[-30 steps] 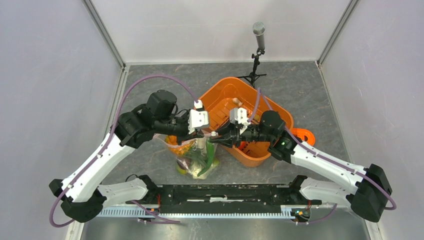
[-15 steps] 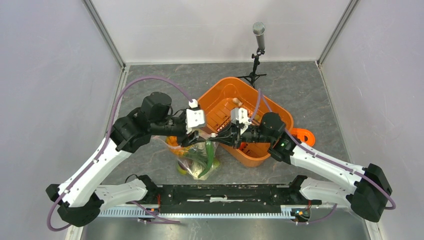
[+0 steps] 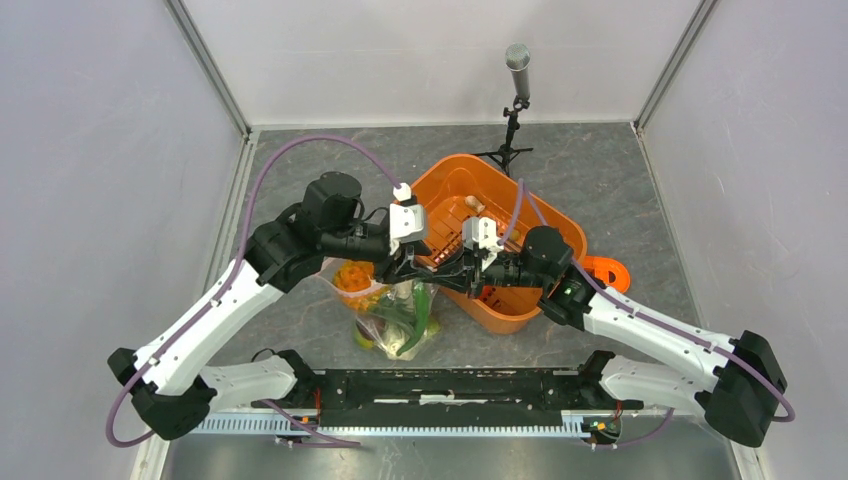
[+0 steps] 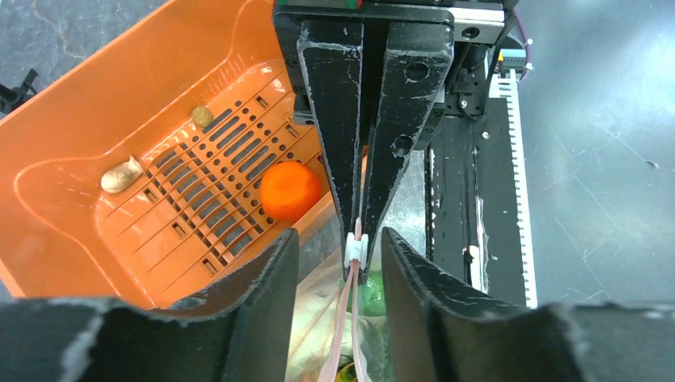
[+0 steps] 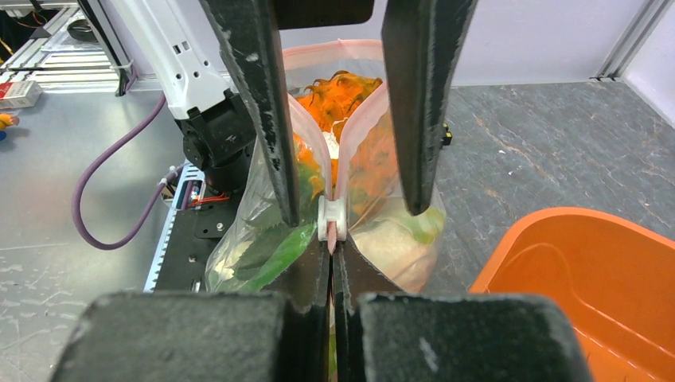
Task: Place the food in the zip-top bag and seal the zipper
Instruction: Zip the zipper food storage bag at the center of the board.
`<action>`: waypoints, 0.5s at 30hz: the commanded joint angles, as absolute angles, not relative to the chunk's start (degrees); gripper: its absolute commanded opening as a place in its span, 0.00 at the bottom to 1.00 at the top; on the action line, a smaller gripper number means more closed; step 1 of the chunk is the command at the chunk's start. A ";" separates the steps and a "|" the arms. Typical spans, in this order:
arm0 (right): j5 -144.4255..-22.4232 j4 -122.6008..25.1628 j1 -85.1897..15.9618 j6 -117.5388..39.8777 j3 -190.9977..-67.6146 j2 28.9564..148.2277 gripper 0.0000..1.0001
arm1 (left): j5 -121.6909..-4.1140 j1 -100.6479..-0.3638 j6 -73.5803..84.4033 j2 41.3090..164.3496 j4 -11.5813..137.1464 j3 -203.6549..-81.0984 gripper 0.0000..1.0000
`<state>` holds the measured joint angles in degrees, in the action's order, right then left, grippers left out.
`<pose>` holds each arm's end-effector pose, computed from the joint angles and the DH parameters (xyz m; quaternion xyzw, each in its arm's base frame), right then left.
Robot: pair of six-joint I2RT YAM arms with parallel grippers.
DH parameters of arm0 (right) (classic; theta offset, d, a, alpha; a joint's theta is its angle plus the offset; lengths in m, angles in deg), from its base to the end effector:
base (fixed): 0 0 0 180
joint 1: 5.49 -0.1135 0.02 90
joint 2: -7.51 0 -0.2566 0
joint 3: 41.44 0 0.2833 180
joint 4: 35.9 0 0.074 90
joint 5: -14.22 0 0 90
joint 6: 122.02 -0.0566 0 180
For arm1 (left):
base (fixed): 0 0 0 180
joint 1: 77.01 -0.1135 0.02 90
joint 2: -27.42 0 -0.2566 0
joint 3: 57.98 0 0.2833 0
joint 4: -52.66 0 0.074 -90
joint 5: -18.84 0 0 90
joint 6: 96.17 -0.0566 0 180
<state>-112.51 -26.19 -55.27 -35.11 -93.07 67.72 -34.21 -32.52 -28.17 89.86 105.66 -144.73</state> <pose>0.1627 0.2448 0.2963 -0.4699 0.5209 0.4992 0.5086 0.1645 -0.2093 0.4004 0.5824 0.5938 -0.3617 0.4211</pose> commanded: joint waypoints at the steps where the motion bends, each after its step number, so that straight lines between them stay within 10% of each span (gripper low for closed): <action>1: -111.38 -24.50 -55.59 -34.15 -94.45 66.50 0.00 | -31.24 -32.44 -26.78 90.01 105.77 -146.54 0.45; 15: -111.42 -23.65 -55.61 -34.65 -94.41 66.23 0.00 | -31.98 -32.27 -28.75 91.09 109.53 -147.88 0.38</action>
<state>-111.73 -26.39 -55.38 -34.74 -93.07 67.56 -33.43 -32.52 -28.30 90.56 109.24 -145.47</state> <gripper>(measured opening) 0.007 0.394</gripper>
